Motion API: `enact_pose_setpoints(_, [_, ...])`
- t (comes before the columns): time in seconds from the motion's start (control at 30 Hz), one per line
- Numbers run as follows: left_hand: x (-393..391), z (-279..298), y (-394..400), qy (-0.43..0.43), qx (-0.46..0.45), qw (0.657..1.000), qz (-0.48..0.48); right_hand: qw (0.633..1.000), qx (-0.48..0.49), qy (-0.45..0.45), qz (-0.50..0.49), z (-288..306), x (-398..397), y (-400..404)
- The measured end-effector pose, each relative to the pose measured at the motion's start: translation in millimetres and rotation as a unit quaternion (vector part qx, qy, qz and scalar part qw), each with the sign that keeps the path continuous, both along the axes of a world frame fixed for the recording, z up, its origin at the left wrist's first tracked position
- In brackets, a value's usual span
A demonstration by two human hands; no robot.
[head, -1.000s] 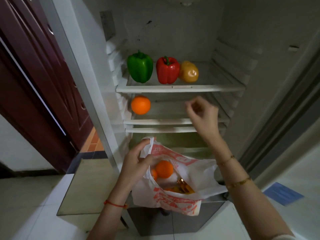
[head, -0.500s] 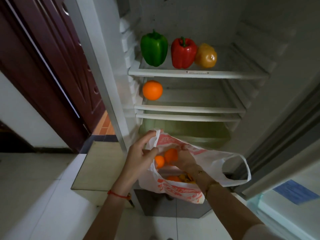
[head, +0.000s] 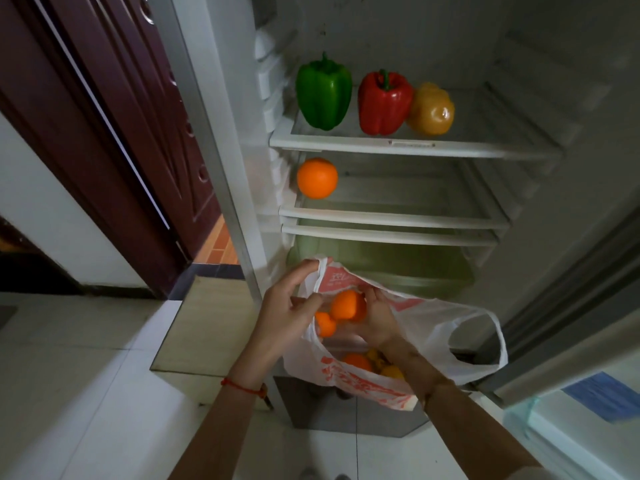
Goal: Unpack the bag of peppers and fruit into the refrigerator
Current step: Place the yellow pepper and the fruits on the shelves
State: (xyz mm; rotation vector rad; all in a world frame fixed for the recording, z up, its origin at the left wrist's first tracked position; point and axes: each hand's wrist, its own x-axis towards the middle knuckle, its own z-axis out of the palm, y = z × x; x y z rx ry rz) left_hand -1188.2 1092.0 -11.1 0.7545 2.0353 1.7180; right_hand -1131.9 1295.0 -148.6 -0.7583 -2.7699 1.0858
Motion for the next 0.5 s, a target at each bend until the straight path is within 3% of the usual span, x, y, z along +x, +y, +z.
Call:
enact_pose_setpoints(0.13, [-1.5, 1.8, 4.3, 0.014, 0.008, 1.0, 0.009, 0.987, -0.028, 0.158, 0.012, 32.0, 20.9, -6.3])
enact_pose_setpoints(0.3, [-1.8, 7.9, 10.9, 0.028, 0.02, 0.999, 0.015, 0.955, -0.044, 0.293, -0.018, 79.5, 23.9, -2.9])
enact_pose_setpoints(0.5, [-1.8, 11.2, 16.6, 0.019, 0.033, 0.999, 0.009, 0.931, -0.031, 0.359, -0.059, 130.3, -1.1, 10.7])
